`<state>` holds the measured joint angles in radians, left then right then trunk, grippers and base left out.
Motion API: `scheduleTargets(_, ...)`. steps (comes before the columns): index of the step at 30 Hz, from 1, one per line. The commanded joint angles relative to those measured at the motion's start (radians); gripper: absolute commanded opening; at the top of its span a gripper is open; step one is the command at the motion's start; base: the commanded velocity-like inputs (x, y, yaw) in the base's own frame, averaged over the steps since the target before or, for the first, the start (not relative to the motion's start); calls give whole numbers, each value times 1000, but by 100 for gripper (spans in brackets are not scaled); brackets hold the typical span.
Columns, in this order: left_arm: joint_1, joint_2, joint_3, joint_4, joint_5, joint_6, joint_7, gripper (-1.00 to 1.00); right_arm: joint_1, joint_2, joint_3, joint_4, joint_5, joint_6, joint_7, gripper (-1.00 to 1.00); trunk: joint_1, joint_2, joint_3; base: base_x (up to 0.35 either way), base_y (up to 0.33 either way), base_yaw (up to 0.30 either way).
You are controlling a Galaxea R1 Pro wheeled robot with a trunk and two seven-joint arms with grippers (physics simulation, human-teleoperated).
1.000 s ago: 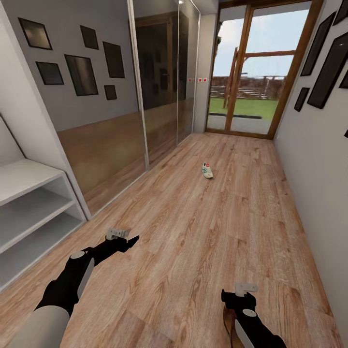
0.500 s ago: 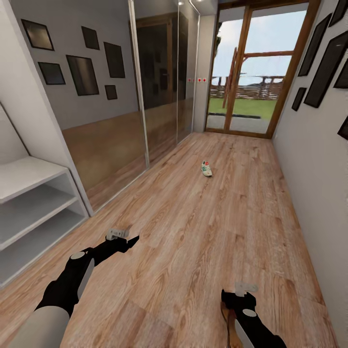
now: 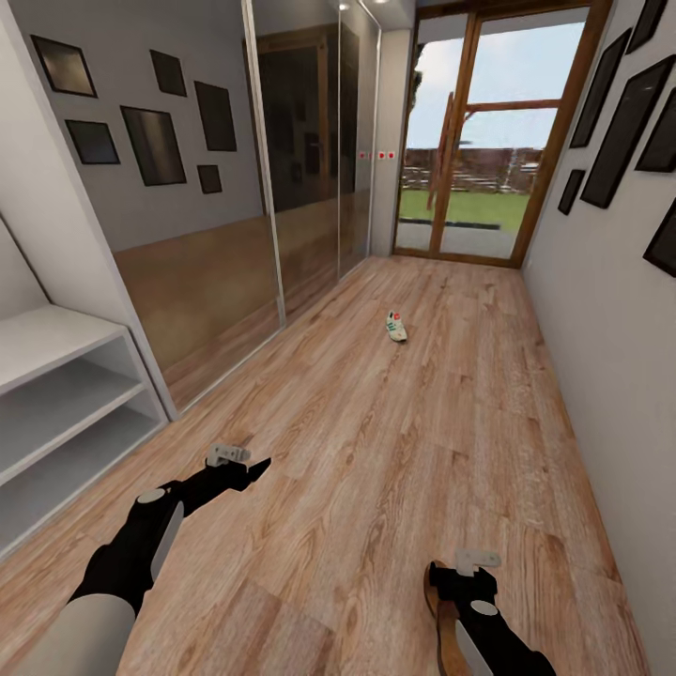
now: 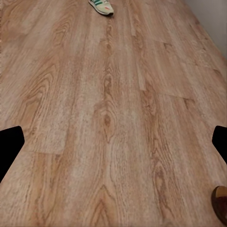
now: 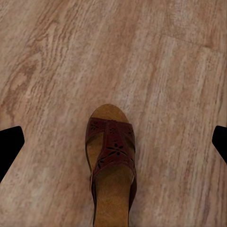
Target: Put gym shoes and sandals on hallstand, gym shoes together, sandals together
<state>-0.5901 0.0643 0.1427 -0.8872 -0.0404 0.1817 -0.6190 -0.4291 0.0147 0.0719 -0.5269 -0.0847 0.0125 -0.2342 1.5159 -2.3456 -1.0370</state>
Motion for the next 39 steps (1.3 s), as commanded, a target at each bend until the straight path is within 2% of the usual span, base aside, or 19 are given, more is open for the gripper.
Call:
scheduleTargets(1,-1,-1,4,-2,-4,8,-7,100,0,-1,7,-1,-9,1,-8,100,0,0,-1,-1,0,-3)
scheduleTargets(11,-26,-5,7,-4,-3,13,-4,100,0,-2,6,-1,-9,2,-8,100,0,0,-13,0,0,0)
scheduleTargets(17,-35,-13,6,-5,-3,31,-4,100,0,-2,5,-1,-9,3,-8,100,23,-42,-42,0,0,0)
scheduleTargets(33,-36,-7,5,-6,-3,39,-5,100,0,-2,4,2,-9,3,-8,100,84,-154,-117,0,0,0)
scheduleTargets(39,-36,-8,5,-6,-3,39,-6,100,0,-2,3,2,-9,3,-8,100,87,-156,-150,0,0,0)
